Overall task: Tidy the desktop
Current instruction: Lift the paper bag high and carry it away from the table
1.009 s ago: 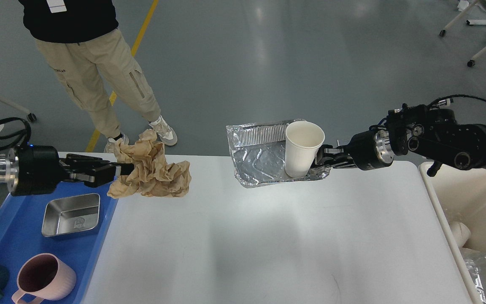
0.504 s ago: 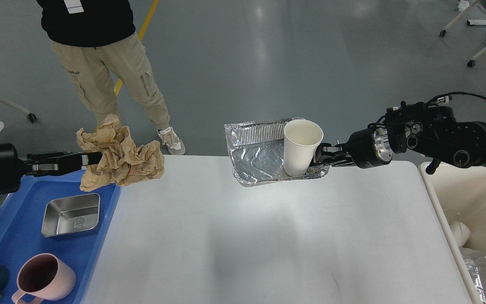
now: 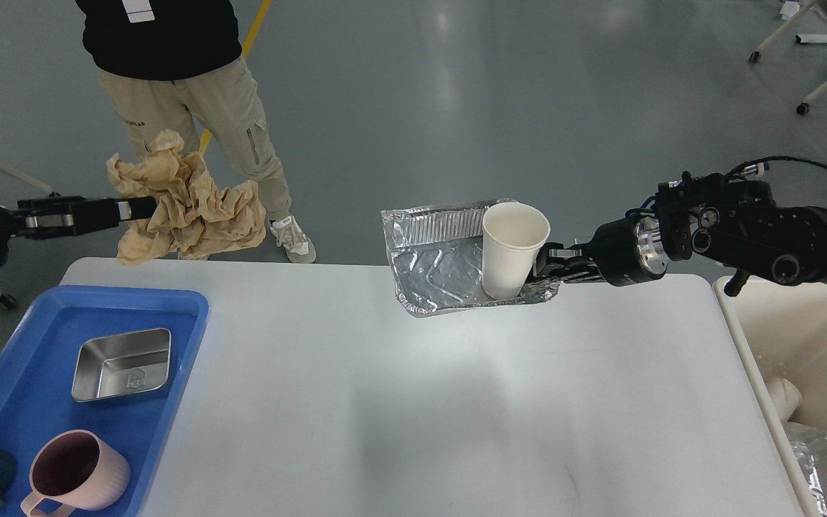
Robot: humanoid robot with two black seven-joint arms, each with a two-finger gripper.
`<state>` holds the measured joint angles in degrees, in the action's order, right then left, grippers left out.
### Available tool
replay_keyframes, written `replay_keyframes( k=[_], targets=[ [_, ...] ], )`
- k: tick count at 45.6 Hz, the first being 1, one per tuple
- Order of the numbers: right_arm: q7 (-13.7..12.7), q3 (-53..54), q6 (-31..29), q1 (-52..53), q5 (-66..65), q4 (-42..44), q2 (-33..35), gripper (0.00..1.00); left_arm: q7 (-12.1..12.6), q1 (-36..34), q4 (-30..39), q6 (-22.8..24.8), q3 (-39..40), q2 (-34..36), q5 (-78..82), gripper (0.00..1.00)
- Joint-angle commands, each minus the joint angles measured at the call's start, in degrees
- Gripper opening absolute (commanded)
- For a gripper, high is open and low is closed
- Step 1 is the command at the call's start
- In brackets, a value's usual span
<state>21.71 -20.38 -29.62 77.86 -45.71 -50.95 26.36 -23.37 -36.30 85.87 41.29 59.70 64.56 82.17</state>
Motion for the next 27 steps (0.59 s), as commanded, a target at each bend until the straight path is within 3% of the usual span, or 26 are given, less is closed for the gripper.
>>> replay_keyframes(
  k=[1,6,17,27],
  targets=[
    [0.0,0.25,0.0,0.36,-0.08,-0.12,-0.17,0.0,0.34,-6.4,-0.88,3.61,-1.51,-3.21,1.06,0.01],
    [0.0,0.43,0.0,0.54,0.0,-0.2,-0.26,0.0,0.25,-12.73,-1.67,6.96,-6.25,-5.41,3.26,0.01],
    [0.0,0.52,0.0,0.45,-0.08,-0.2,-0.26,0.0,0.34,-26.27,-5.62,7.22,-19.43,-14.46,7.65,0.01],
    [0.0,0.69,0.09,0.54,0.0,-0.2,-0.44,0.0,0.34,-32.17,-11.6,7.22,-25.06,-24.21,11.35,0.01]
  ],
)
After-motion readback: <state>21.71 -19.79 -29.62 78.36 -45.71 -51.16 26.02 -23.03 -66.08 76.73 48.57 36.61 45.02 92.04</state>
